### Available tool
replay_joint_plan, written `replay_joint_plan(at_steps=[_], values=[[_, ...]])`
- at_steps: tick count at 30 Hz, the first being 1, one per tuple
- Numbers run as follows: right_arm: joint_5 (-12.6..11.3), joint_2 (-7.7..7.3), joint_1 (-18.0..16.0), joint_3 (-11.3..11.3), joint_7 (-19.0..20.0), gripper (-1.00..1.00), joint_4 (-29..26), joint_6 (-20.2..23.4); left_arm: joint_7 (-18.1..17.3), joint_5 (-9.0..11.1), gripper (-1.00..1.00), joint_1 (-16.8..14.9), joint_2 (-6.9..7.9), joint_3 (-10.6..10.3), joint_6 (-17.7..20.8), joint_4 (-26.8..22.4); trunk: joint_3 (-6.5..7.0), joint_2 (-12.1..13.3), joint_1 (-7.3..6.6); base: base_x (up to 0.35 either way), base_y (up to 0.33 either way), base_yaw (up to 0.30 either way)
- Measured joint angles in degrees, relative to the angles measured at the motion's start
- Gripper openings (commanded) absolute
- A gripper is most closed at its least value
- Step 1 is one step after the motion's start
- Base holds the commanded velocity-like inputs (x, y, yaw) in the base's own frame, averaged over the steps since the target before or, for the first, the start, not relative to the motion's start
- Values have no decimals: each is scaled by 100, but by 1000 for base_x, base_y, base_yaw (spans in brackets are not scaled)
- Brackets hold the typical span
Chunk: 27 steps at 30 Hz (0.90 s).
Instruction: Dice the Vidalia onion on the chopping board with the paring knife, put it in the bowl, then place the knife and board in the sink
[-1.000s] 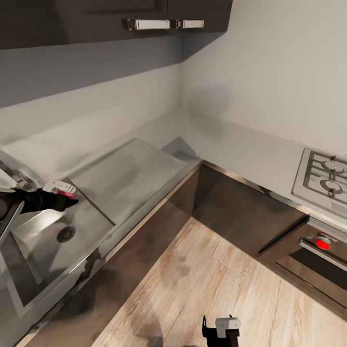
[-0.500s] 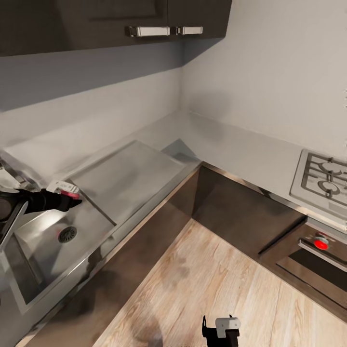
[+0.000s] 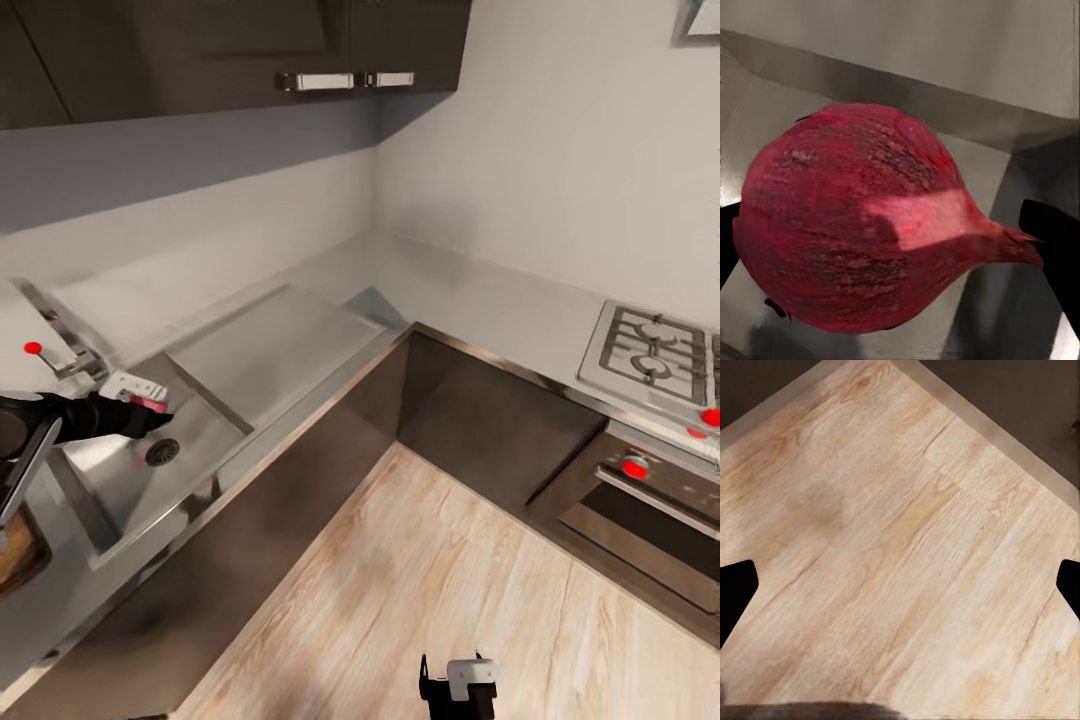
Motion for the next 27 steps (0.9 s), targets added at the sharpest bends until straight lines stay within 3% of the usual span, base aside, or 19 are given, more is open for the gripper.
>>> replay_joint_plan(at_steps=[5,13,19,27], values=[[0,0,0,-1,1,100,0,0,0,-1,-100,-1,1,12,1,-109,42,-1,-2,-246,0,48],[-1,0,-1,-1,0,100,4,0,0,-11,-100,1,9,62,-1,-142,101,-1,-3,-32,0,195],[-1,0,0,-1,-1,100,3,-1,9,-16,-100,-1,10,521,-10,-142,136,-1,-3,-1,0,239],[-1,0,0,-1,-2,100,1,-1,8,-1,-100,-1,10,584,-6,-142,181,-1,-3,0,0,244]])
